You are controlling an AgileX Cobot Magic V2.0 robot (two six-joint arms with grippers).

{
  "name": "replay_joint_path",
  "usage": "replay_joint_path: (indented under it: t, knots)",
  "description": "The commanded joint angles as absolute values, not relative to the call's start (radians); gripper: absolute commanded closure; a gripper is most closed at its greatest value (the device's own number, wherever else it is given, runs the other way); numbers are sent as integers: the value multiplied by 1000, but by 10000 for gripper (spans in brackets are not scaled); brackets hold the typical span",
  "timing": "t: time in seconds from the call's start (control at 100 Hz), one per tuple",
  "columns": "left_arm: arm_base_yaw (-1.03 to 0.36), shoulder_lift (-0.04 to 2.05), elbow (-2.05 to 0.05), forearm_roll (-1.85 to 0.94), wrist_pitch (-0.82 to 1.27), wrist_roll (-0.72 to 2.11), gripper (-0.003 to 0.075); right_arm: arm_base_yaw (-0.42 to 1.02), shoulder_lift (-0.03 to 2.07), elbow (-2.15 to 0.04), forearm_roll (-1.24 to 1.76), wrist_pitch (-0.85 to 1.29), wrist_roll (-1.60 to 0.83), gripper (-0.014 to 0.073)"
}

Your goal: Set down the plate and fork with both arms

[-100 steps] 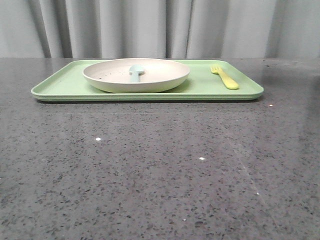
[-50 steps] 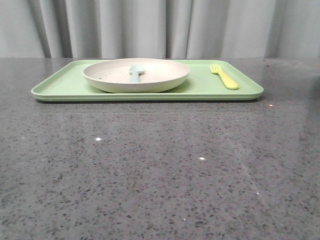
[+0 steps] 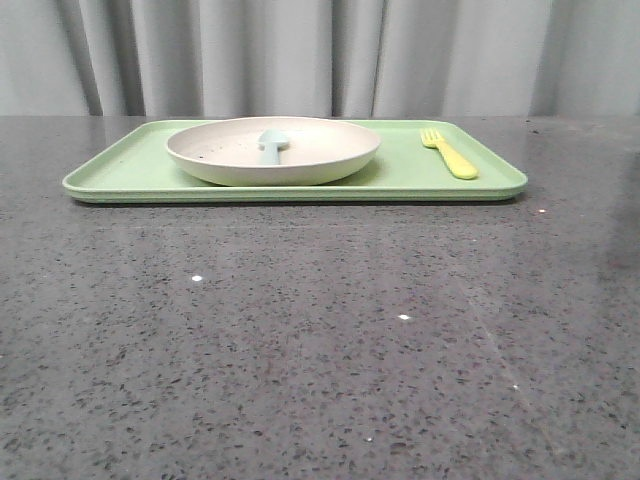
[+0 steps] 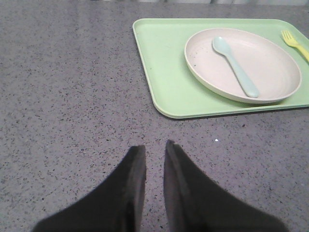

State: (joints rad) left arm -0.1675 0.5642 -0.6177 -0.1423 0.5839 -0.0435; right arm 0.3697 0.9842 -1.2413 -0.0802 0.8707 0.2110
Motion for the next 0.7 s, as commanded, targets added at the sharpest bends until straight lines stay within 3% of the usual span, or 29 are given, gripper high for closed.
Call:
replay_joint_path:
  t: [0.0, 0.1, 0.69]
  knots:
    - [-175, 555, -648, -156, 497, -55, 698, 369, 895, -1164, -116, 721, 198, 648]
    - [-175, 539, -647, -156, 495, -55, 741, 369, 819, -1057, -130, 656, 198, 648]
    - [-175, 346, -514, -156, 456, -55, 741, 369, 520, -677, -137, 486, 198, 648]
